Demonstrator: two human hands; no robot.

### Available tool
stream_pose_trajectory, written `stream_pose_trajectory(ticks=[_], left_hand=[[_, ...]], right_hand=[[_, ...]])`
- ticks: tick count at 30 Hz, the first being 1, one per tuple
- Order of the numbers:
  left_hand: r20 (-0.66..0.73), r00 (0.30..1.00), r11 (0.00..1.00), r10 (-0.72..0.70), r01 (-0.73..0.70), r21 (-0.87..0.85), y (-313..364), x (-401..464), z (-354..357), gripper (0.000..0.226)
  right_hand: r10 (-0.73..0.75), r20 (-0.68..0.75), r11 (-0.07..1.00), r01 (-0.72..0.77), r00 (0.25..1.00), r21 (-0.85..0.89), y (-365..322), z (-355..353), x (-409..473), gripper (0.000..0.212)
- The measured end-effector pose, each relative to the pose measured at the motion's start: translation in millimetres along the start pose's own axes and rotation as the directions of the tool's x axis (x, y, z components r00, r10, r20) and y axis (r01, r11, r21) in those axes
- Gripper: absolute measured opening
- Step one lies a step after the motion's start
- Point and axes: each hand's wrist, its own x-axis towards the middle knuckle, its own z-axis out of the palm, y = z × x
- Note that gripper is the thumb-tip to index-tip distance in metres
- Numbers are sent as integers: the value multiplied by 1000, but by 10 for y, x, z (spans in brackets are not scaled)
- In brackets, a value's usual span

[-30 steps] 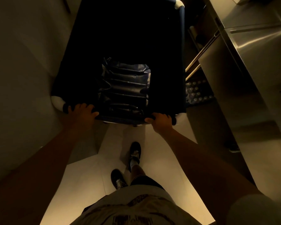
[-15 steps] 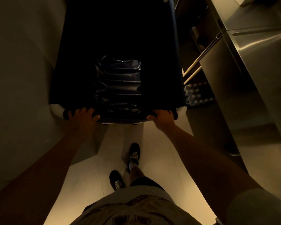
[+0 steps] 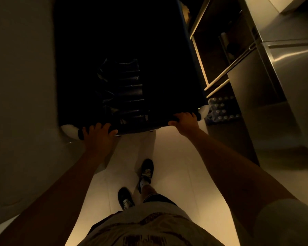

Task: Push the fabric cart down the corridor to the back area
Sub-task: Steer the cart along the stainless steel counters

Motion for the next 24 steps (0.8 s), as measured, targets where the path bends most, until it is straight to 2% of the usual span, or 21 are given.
stream_pose_trajectory(ticks=[8,13,24], left_hand=[[-25,999,999,-31,30,-28,42,158,4,63],[3,999,999,-49,49,-8,45,288,-34,52],[3,997,997,-81,81,-5,106,377,-120,52]], right_hand=[[-41,2,999,41,999,14,15,-116,230,46],[-58,-24,997,59,998,48,-15,-136,319,41],[-69,-22,996,70,997,47,38,-160,471,43]])
